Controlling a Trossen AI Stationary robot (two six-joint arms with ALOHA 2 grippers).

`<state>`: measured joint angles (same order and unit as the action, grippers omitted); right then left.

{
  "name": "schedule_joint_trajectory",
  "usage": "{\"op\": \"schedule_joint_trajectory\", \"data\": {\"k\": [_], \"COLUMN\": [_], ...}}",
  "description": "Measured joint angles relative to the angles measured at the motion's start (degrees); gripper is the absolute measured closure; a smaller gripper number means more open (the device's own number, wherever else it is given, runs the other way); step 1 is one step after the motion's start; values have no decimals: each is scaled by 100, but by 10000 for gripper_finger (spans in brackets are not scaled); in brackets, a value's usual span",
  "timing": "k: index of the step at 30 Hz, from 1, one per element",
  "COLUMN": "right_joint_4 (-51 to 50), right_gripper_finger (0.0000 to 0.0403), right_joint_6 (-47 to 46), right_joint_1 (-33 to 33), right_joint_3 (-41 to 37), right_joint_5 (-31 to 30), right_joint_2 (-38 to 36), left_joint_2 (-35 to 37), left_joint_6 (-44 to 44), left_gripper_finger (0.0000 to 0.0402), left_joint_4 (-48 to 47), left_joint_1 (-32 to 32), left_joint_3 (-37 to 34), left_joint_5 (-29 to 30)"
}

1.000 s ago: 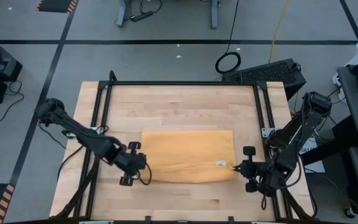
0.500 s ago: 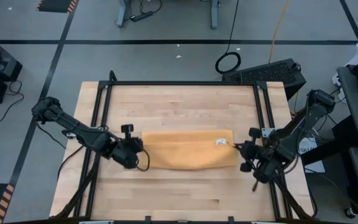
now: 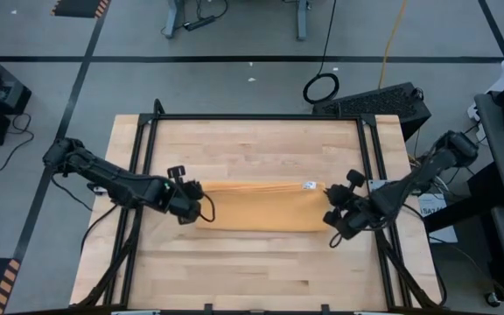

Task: Roll towel
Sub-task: Fold the yellow towel

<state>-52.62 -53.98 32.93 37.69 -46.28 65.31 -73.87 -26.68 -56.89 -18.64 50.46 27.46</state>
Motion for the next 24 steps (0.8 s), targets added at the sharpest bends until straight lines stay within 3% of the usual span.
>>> {"op": "schedule_joint_trajectory", "data": {"k": [7,13,24], "right_joint_4": [507,415,443], "right_gripper_finger": [403,403,403], "right_joint_6": [326,377,431], "right_joint_1": [-366,-578,-943], "right_joint_3": [-109,-109,-109], "right_joint_5": [33,419,263], "right_joint_2": [416,676,1339], "left_joint_2": [0,0,-219], "left_joint_6": [0,2,0], "left_gripper_finger": [393,393,393], "left_joint_4": [140,257,421], "left_joint_1": [40,175,327], "left_joint_3": [-3,-3,-3], "left_joint_5": [0,23,197]}}
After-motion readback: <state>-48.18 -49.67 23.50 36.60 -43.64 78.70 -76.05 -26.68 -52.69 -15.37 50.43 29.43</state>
